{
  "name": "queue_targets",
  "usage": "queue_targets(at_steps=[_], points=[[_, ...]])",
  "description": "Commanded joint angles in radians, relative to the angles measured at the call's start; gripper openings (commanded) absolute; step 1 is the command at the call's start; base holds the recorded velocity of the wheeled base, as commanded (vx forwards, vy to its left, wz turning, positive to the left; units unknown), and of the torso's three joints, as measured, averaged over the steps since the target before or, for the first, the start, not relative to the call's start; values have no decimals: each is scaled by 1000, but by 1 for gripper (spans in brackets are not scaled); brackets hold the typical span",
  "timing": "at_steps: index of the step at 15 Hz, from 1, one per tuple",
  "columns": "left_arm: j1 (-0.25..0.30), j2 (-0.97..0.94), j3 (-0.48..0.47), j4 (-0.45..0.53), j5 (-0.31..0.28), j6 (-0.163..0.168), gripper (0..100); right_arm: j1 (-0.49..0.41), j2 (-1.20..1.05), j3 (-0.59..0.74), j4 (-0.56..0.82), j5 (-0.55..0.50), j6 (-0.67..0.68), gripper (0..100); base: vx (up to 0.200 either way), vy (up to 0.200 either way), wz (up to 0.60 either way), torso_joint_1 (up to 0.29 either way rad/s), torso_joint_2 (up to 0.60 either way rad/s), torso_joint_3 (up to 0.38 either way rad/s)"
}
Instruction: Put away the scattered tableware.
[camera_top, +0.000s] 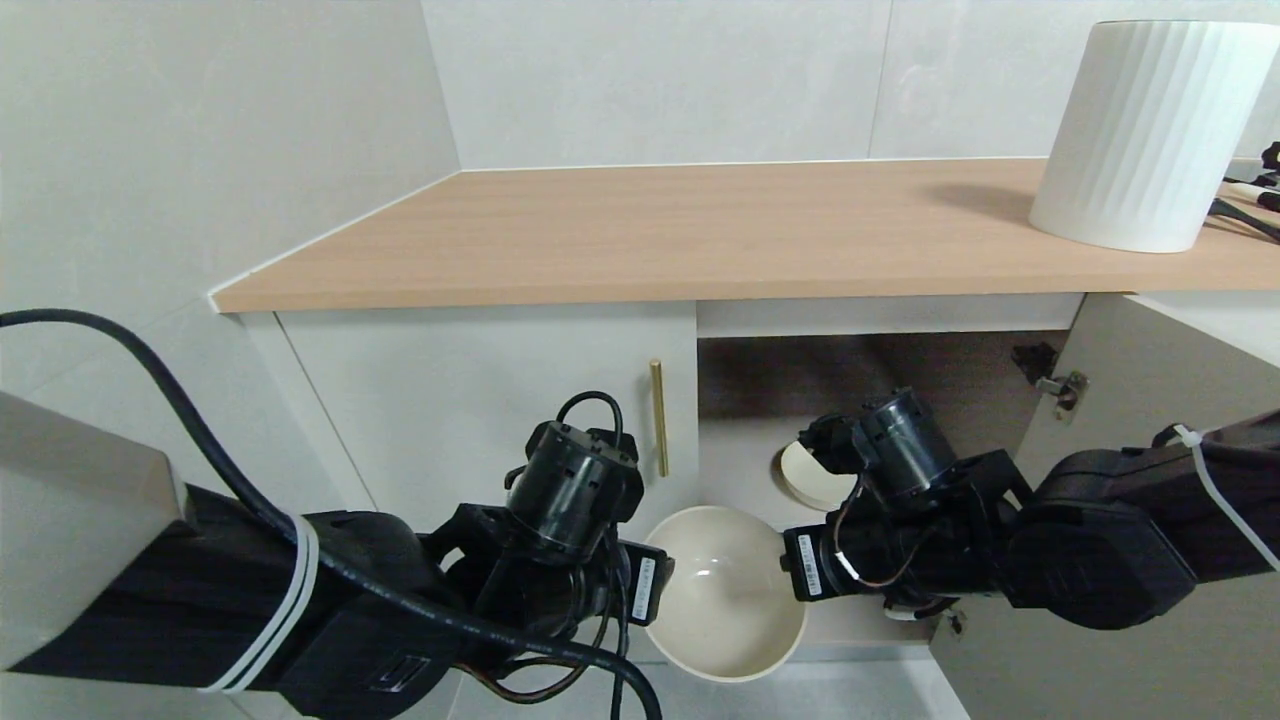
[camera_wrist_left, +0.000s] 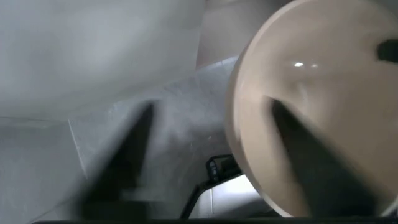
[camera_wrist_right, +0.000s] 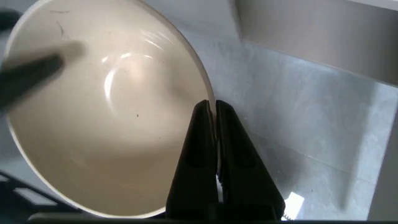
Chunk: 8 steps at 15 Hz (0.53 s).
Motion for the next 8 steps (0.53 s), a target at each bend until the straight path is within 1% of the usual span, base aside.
queue_targets(at_steps=[1, 2, 3, 5, 7, 8], points=[[1, -25, 1, -3, -1, -3, 100, -6, 4, 10, -1, -11, 11, 0, 0, 0, 0, 0, 0, 0], [9, -40, 0, -3, -1, -3, 100, -23, 10, 19, -1, -23, 26, 0, 0, 0, 0, 0, 0, 0], [18, -54, 1, -1, -1, -3, 100, -59, 36, 11, -3, -26, 41, 0, 0, 0, 0, 0, 0, 0], [19, -79, 3, -1, -1, -3, 100, -103, 65, -21, -6, -40, 80, 0, 0, 0, 0, 0, 0, 0], [24, -99, 3, -1, -1, -3, 100, -189, 126, -102, -7, -157, 173, 0, 0, 0, 0, 0, 0, 0], [24, -97, 4, -1, -1, -3, 100, -200, 131, -110, -7, -169, 181, 0, 0, 0, 0, 0, 0, 0]])
